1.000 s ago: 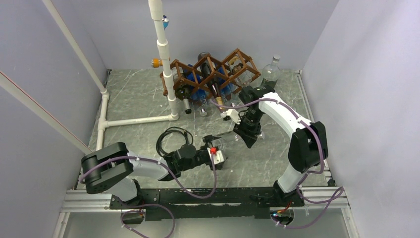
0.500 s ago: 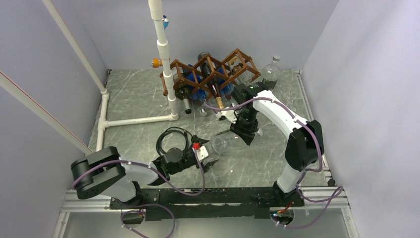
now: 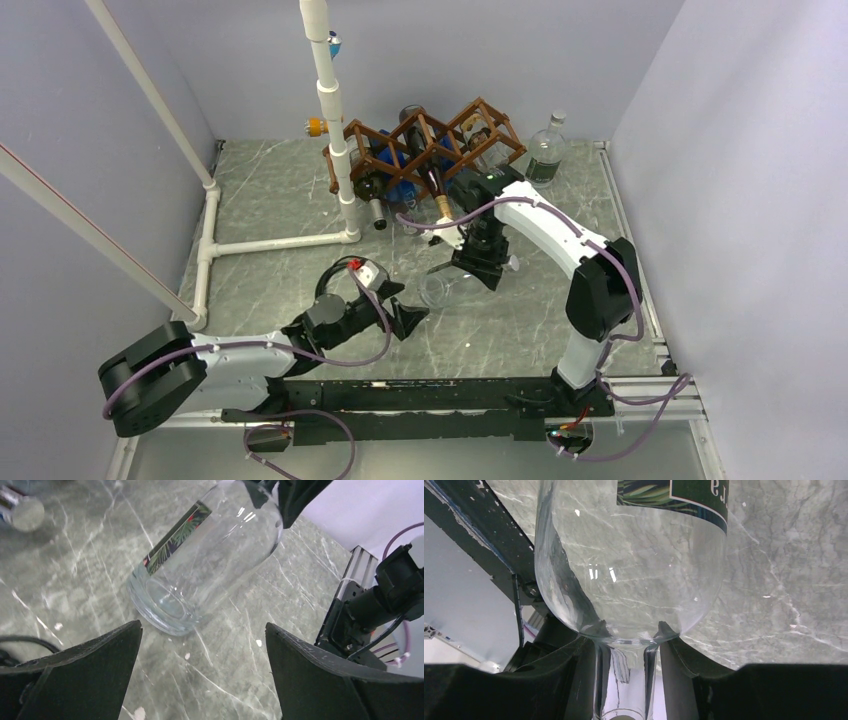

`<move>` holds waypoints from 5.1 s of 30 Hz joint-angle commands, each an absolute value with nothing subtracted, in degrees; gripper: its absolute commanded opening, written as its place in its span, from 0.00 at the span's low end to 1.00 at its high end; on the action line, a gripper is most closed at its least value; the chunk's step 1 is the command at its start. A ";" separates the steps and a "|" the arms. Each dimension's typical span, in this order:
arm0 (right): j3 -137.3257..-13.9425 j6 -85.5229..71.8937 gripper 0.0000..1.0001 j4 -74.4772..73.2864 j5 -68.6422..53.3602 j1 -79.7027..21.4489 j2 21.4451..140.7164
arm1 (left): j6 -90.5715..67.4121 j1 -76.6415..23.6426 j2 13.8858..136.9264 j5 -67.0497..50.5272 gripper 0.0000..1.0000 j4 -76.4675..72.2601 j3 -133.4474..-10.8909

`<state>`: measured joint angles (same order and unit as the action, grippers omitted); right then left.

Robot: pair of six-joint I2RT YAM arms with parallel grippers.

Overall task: Take the wine bottle off the wine rack
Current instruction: Place the wine bottle at the center of the board.

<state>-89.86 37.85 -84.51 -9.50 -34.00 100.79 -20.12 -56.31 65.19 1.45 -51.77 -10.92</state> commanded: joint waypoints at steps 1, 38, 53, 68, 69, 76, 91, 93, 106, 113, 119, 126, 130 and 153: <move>-94.33 36.65 0.28 -85.92 -10.22 -35.35 100.03 | -31.03 -54.97 64.05 3.04 0.98 -45.40 -12.29; -95.66 36.83 0.36 -85.88 -10.59 -36.21 100.75 | -70.70 -41.46 102.91 -13.83 0.46 -81.62 -16.04; -98.56 36.92 0.46 -85.91 -11.02 -36.21 100.58 | -72.56 -41.42 107.55 -13.79 0.39 -77.03 -17.81; -100.30 37.36 0.51 -85.93 -11.69 -36.73 99.64 | -72.69 -41.13 108.01 -13.89 0.39 -73.88 -19.23; -100.35 37.35 0.51 -85.92 -11.69 -36.78 99.55 | -72.62 -41.12 108.03 -13.89 0.39 -73.75 -19.22; -101.39 37.70 0.46 -85.90 -11.97 -37.20 99.12 | -72.39 -40.95 108.25 -14.49 0.39 -72.72 -20.33; -102.81 37.75 0.52 -85.91 -10.54 -40.07 101.55 | -71.22 -40.61 108.58 -15.90 0.40 -69.23 -22.88; -103.27 37.79 0.54 -85.88 -10.33 -40.25 101.85 | -71.21 -40.61 108.75 -16.07 0.40 -69.09 -23.01; -105.77 38.01 0.64 -85.93 -9.63 -41.78 104.22 | -71.28 -39.74 109.45 -16.33 0.41 -68.12 -23.37; -107.01 38.22 0.66 -85.96 -8.81 -43.01 105.58 | -71.64 -38.99 109.93 -16.61 0.41 -68.79 -23.14; -107.82 38.31 0.66 -85.93 -8.79 -43.58 106.46 | -71.97 -38.46 110.12 -16.86 0.41 -69.79 -22.45; -108.98 38.15 0.63 -85.95 -8.39 -43.68 107.51 | -72.08 -38.23 109.82 -17.64 0.41 -70.94 -22.10; -111.36 38.32 0.65 -85.66 -6.80 -43.68 108.58 | -71.64 -38.16 108.79 -18.18 0.41 -72.19 -21.57; -125.03 37.80 0.73 -82.48 -11.99 -43.68 112.81 | -63.70 -38.14 93.65 -16.45 0.46 -61.07 -13.98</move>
